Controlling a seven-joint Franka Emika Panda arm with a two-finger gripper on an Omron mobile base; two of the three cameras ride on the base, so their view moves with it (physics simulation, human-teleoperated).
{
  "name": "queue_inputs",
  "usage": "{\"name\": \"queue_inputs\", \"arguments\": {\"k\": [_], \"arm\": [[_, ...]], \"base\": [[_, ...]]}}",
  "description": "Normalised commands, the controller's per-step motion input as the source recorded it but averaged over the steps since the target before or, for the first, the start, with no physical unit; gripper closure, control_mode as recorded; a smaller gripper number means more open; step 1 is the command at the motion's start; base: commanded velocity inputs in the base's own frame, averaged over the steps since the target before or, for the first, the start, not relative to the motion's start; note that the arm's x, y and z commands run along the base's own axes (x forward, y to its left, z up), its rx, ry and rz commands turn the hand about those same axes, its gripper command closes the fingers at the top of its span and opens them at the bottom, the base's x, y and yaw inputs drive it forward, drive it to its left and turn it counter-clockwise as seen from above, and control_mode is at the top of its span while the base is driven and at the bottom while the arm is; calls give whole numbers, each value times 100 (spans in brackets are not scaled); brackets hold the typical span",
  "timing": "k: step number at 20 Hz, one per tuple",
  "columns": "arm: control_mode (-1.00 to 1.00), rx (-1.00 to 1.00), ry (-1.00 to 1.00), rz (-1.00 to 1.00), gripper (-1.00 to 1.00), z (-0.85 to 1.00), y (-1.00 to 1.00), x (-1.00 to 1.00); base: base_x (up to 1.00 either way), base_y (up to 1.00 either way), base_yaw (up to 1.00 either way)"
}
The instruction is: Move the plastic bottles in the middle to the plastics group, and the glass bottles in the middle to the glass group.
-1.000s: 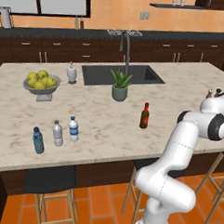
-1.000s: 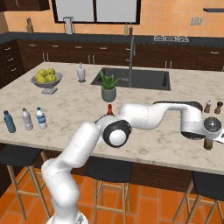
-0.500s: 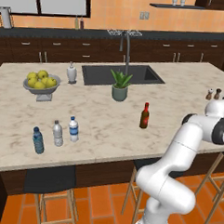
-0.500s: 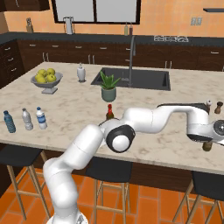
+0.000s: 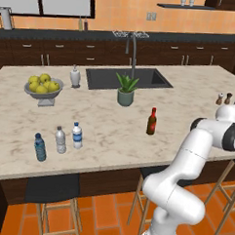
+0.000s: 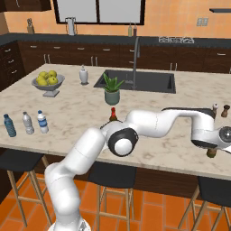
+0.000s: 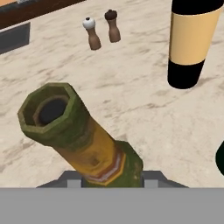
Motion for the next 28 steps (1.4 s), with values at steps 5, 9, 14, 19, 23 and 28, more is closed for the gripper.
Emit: {"name": "queue_inputs", "arguments": {"k": [5,9,14,19,23,28], "arm": [[-100,0,-2,0,100,-22,3,0],[-100,0,0,0,100,-3,-1,0],[-100,0,0,0,-100,0,0,0],[-100,0,0,0,-100,0,0,0],[-100,0,0,0,-100,6,0,0],[-100,0,-3,0,-100,24,0,-4]], "base": [[0,0,0],[0,0,0],[0,0,0],[0,0,0],[0,0,0],[0,0,0]]}}
